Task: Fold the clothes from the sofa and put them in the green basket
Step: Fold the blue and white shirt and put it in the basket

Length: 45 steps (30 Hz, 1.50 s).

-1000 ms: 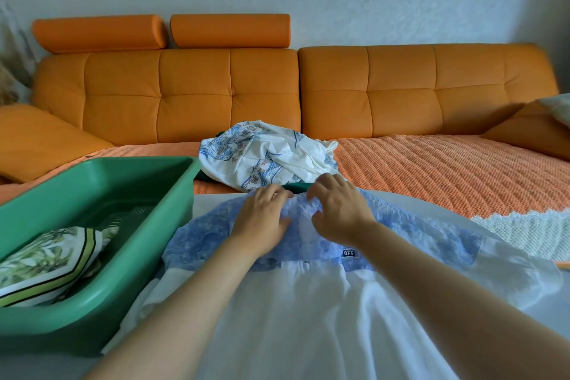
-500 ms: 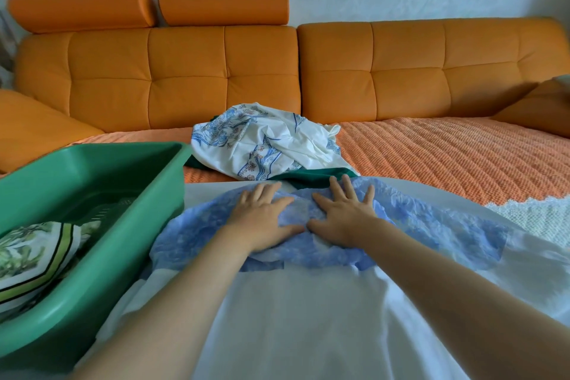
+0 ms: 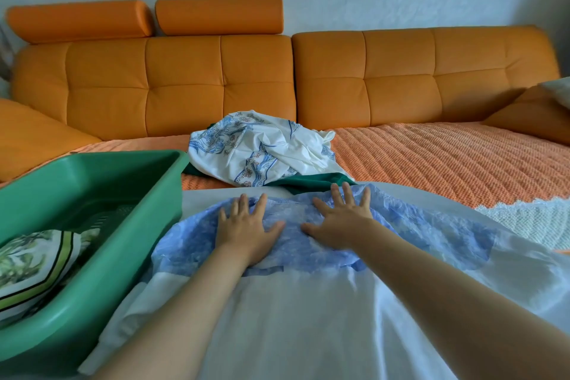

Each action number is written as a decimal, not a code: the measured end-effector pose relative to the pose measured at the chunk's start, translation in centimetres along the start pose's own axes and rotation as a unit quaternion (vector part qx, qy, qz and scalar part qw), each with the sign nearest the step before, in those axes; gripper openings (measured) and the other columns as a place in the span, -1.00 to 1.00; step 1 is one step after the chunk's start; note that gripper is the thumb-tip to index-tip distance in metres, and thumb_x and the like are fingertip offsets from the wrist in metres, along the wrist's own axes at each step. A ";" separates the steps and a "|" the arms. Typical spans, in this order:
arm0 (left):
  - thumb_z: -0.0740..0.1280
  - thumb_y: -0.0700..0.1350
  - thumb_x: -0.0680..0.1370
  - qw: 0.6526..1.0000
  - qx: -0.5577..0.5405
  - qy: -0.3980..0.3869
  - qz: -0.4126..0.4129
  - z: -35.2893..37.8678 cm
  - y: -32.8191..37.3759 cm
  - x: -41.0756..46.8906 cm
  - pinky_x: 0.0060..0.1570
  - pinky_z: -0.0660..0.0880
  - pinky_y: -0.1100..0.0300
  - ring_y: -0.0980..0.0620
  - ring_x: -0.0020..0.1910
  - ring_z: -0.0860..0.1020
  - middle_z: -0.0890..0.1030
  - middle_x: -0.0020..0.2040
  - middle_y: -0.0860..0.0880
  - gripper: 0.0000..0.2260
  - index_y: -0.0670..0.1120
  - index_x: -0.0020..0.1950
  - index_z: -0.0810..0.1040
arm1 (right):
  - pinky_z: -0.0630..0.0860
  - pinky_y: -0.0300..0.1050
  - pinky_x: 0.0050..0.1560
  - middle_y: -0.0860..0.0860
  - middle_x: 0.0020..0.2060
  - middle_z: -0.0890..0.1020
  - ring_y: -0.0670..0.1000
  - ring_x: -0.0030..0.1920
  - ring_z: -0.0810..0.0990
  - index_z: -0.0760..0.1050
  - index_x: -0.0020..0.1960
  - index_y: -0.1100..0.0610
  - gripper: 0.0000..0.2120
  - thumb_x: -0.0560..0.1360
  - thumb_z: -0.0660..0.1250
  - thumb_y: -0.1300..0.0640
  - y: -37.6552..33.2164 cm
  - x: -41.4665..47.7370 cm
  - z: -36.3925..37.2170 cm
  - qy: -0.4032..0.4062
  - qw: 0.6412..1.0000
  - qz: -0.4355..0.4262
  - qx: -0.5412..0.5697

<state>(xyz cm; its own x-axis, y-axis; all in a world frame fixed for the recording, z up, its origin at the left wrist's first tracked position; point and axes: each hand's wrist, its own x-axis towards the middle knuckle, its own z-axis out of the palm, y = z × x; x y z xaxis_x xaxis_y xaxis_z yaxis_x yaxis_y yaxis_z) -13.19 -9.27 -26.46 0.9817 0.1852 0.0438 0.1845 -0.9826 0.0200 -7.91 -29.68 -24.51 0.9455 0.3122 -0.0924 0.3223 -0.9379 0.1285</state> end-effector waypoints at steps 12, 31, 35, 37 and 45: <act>-0.04 0.16 0.67 0.991 -0.047 -0.100 0.077 -1.8 -0.3 -3.1 0.55 -0.08 -0.14 -0.09 0.62 -0.04 -0.05 0.65 -0.06 -0.43 0.10 0.64 -0.13 | -0.22 0.45 0.44 -0.09 0.61 -0.24 0.00 0.59 -0.25 -0.19 0.56 -0.35 -0.28 0.45 -0.19 -0.54 -1.8 -2.2 2.0 -0.030 0.993 -0.065 0.097; 0.27 -0.17 0.59 0.984 0.010 0.160 0.073 -13.0 -10.9 -12.3 0.08 0.35 0.12 -0.04 0.21 0.34 0.42 0.24 0.00 -0.73 0.04 0.27 0.49 | 0.45 0.00 0.14 0.01 0.18 0.47 0.08 0.21 0.46 0.44 0.36 -0.09 -0.36 0.37 0.41 -0.34 -19.7 -13.1 -5.6 0.029 0.936 -0.321 0.140; 0.24 -0.13 0.61 0.990 -0.049 0.117 0.062 -12.9 -12.0 -13.0 0.08 0.43 0.05 -0.03 0.29 0.31 0.42 0.29 -0.01 -0.74 0.02 0.30 0.49 | 0.35 -0.04 -0.01 0.03 0.05 0.40 0.12 0.14 0.46 0.48 0.21 -0.01 -0.39 0.36 0.37 -0.40 -21.3 -13.5 -4.0 0.021 0.952 -0.284 0.113; 0.24 -0.13 0.62 0.989 -0.066 0.112 0.069 -12.9 -12.2 -13.1 0.20 0.43 0.00 -0.04 0.29 0.32 0.44 0.30 -0.02 -0.73 0.02 0.31 0.50 | 0.34 -0.09 -0.08 0.01 -0.04 0.39 0.14 0.09 0.53 0.53 0.07 0.02 -0.68 0.49 0.33 -0.19 -21.4 -13.3 -3.9 0.035 0.945 -0.275 0.177; 0.11 -0.04 0.66 0.980 -0.072 0.159 0.094 -14.0 -9.5 -13.0 0.11 0.40 0.02 -0.10 0.14 0.47 0.54 0.14 -0.03 -0.78 -0.02 0.09 0.54 | 0.67 0.05 -0.29 0.13 -0.29 0.63 0.10 -0.30 0.62 0.59 -0.17 0.17 -0.84 0.43 0.41 0.07 -16.4 -11.7 -8.5 0.031 0.777 -0.066 0.626</act>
<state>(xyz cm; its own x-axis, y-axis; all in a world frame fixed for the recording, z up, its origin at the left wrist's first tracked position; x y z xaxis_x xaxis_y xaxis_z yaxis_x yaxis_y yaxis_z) -28.36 -2.16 -13.23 0.9293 0.0182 0.3688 -0.0284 -0.9923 0.1207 -23.83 -16.67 -17.13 0.9210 0.3884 0.0296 0.1559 -0.2980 -0.9417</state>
